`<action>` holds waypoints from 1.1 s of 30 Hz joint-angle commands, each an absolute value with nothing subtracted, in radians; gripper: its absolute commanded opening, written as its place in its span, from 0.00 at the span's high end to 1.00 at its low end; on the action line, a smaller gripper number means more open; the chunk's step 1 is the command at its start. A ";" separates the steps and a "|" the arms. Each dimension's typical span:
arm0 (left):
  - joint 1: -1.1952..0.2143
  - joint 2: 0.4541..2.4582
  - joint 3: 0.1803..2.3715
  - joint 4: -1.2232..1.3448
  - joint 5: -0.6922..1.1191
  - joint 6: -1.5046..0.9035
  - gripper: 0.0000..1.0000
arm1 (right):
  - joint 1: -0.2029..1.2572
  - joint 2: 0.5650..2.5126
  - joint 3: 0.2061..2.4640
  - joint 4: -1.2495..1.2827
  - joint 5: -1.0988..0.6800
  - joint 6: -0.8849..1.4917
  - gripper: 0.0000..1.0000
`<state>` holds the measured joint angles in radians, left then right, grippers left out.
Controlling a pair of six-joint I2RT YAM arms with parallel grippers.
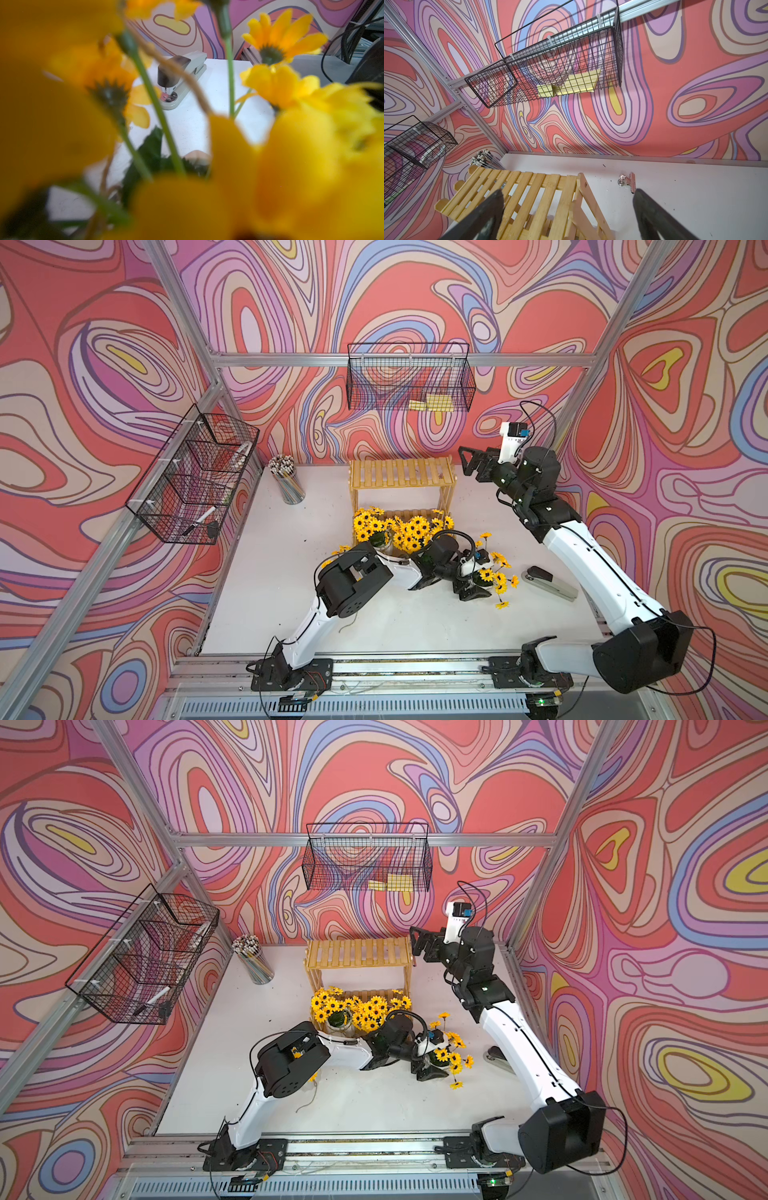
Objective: Take the sunflower pots off the shelves
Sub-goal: Place the sunflower pot at the center of the board.
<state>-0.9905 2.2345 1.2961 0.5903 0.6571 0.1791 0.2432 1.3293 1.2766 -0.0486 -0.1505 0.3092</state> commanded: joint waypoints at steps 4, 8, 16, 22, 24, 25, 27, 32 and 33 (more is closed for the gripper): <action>-1.006 2.239 1.304 0.468 0.621 0.221 0.21 | 0.241 1.325 1.265 -0.031 -0.159 0.313 0.02; -1.006 2.232 1.297 0.451 0.616 0.232 0.19 | 0.239 1.326 1.264 -0.031 -0.158 0.314 0.02; -1.006 2.227 1.282 0.460 0.600 0.236 0.10 | 0.238 1.328 1.265 -0.029 -0.160 0.314 0.02; -1.006 2.223 1.272 0.460 0.592 0.242 0.05 | 0.240 1.329 1.265 -0.029 -0.160 0.314 0.02; -1.006 2.221 1.269 0.460 0.589 0.243 0.04 | 0.239 1.331 1.265 -0.029 -0.160 0.314 0.02; -1.006 2.221 1.267 0.460 0.589 0.243 0.03 | 0.240 1.330 1.264 -0.029 -0.160 0.314 0.02; -1.006 2.219 1.264 0.460 0.586 0.244 0.02 | 0.240 1.332 1.265 -0.029 -0.160 0.314 0.02; -1.006 2.211 1.256 0.460 0.580 0.250 0.01 | 0.239 1.333 1.265 -0.030 -0.160 0.313 0.02; -1.006 2.208 1.251 0.463 0.576 0.249 0.00 | 0.239 1.332 1.266 -0.031 -0.160 0.313 0.02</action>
<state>-1.0000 2.2250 1.2823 0.5209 0.5972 0.2249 0.2432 1.3296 1.2766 -0.0444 -0.1520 0.3092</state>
